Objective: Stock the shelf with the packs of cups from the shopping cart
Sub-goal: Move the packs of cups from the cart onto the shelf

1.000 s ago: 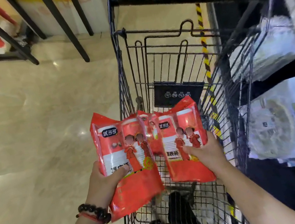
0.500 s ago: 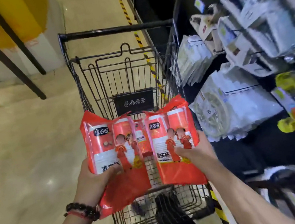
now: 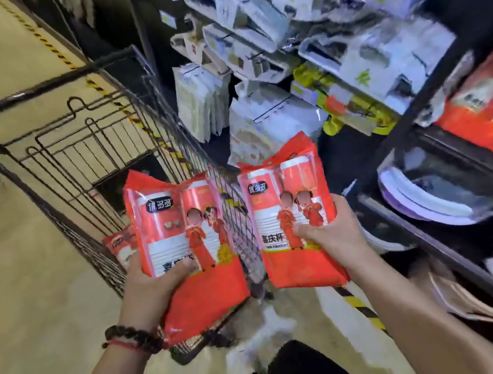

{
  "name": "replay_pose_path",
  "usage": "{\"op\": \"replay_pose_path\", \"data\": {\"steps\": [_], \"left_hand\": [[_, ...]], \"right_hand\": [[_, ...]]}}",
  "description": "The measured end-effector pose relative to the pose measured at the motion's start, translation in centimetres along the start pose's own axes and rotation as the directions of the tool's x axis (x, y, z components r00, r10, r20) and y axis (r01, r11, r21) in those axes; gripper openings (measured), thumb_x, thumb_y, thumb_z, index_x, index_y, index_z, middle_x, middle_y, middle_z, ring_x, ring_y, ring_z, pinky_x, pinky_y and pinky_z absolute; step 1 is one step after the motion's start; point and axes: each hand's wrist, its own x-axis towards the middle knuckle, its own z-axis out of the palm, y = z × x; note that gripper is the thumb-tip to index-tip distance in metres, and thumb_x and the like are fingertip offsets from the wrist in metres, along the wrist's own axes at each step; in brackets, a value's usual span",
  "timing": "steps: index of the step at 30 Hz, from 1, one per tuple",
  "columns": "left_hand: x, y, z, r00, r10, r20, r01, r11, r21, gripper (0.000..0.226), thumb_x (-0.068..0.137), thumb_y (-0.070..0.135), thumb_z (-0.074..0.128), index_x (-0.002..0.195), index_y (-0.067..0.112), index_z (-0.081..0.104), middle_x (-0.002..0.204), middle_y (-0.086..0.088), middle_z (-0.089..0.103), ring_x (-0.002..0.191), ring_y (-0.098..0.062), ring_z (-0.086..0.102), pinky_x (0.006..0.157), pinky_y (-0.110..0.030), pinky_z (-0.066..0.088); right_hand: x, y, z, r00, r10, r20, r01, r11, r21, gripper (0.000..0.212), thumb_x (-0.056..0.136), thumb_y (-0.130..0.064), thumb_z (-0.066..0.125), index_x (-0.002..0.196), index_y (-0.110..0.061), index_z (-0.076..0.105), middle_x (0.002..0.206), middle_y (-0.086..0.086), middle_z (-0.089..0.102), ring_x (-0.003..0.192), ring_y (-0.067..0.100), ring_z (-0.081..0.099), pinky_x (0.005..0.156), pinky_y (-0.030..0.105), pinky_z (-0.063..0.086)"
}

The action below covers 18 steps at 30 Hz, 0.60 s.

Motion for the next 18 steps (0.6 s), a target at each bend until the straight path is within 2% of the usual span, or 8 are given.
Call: {"op": "replay_pose_path", "data": {"steps": [4, 6, 8, 11, 14, 17, 18], "left_hand": [[-1.6, 1.1, 5.5, 0.984, 0.06, 0.168, -0.067, 0.997, 0.034, 0.083, 0.039, 0.049, 0.09, 0.112, 0.023, 0.061, 0.096, 0.009, 0.078, 0.079, -0.006, 0.074, 0.06, -0.017, 0.055], [-2.6, 1.4, 8.6, 0.961, 0.073, 0.266, -0.086, 0.996, 0.036, 0.097, 0.032, 0.058, 0.093, 0.115, 0.022, 0.06, 0.098, 0.007, 0.078, 0.081, -0.007, 0.074, 0.063, -0.017, 0.055], [-3.8, 1.6, 12.0, 0.928, 0.084, 0.363, -0.111, 0.992, 0.053, 0.106, 0.03, 0.064, 0.093, 0.119, 0.017, 0.059, 0.103, 0.002, 0.077, 0.086, -0.01, 0.073, 0.067, -0.02, 0.056], [-6.6, 1.4, 17.2, 0.872, 0.084, 0.482, -0.132, 0.989, 0.068, 0.104, 0.031, 0.064, 0.093, 0.117, 0.015, 0.06, 0.1, 0.002, 0.078, 0.084, -0.009, 0.073, 0.069, -0.021, 0.056], [-10.3, 0.6, 22.5, 0.809, 0.086, 0.582, -0.171, 0.981, 0.093, 0.095, 0.037, 0.061, 0.092, 0.114, 0.014, 0.061, 0.095, 0.01, 0.078, 0.082, -0.003, 0.073, 0.067, -0.014, 0.055], [-14.1, -0.8, 27.6, 0.75, 0.056, 0.659, -0.163, 0.982, 0.101, 0.098, 0.037, 0.057, 0.094, 0.117, 0.011, 0.063, 0.103, -0.002, 0.078, 0.087, -0.013, 0.073, 0.072, -0.022, 0.058], [-15.3, -1.3, 29.2, 0.719, 0.049, 0.693, -0.168, 0.98, 0.106, 0.094, 0.041, 0.05, 0.095, 0.119, 0.009, 0.062, 0.106, -0.006, 0.077, 0.087, -0.014, 0.073, 0.073, -0.023, 0.058]], "right_hand": [[-4.6, 2.6, -6.1, 0.984, 0.03, -0.177, 0.002, 0.985, 0.175, 0.074, 0.056, -0.018, 0.089, 0.123, -0.015, 0.057, 0.106, 0.001, 0.076, 0.092, 0.015, 0.074, 0.087, 0.043, 0.059], [-7.2, 4.2, -9.4, 0.966, 0.047, -0.253, 0.011, 0.975, 0.223, 0.076, 0.053, -0.024, 0.091, 0.122, -0.023, 0.058, 0.106, -0.004, 0.076, 0.096, 0.015, 0.074, 0.088, 0.042, 0.058], [-10.1, 6.0, -12.8, 0.94, 0.062, -0.335, 0.028, 0.966, 0.257, 0.076, 0.049, -0.033, 0.091, 0.117, -0.031, 0.058, 0.104, -0.01, 0.076, 0.094, 0.012, 0.074, 0.084, 0.038, 0.058], [-15.0, 9.0, -17.7, 0.899, 0.087, -0.429, 0.063, 0.944, 0.322, 0.078, 0.049, -0.036, 0.092, 0.118, -0.03, 0.057, 0.105, -0.011, 0.076, 0.093, 0.01, 0.074, 0.075, 0.027, 0.056], [-20.1, 12.4, -22.9, 0.855, 0.143, -0.498, 0.064, 0.925, 0.375, 0.075, 0.054, -0.026, 0.092, 0.12, -0.031, 0.056, 0.106, -0.012, 0.076, 0.094, 0.01, 0.074, 0.077, 0.027, 0.057], [-25.2, 15.6, -27.6, 0.787, 0.193, -0.586, 0.056, 0.923, 0.38, 0.071, 0.048, -0.031, 0.091, 0.11, -0.037, 0.056, 0.097, -0.024, 0.075, 0.085, 0.0, 0.073, 0.067, 0.015, 0.055], [-26.9, 16.6, -29.0, 0.756, 0.213, -0.619, 0.045, 0.927, 0.373, 0.073, 0.044, -0.036, 0.09, 0.109, -0.037, 0.057, 0.096, -0.024, 0.074, 0.084, 0.001, 0.073, 0.069, 0.017, 0.056]]}}
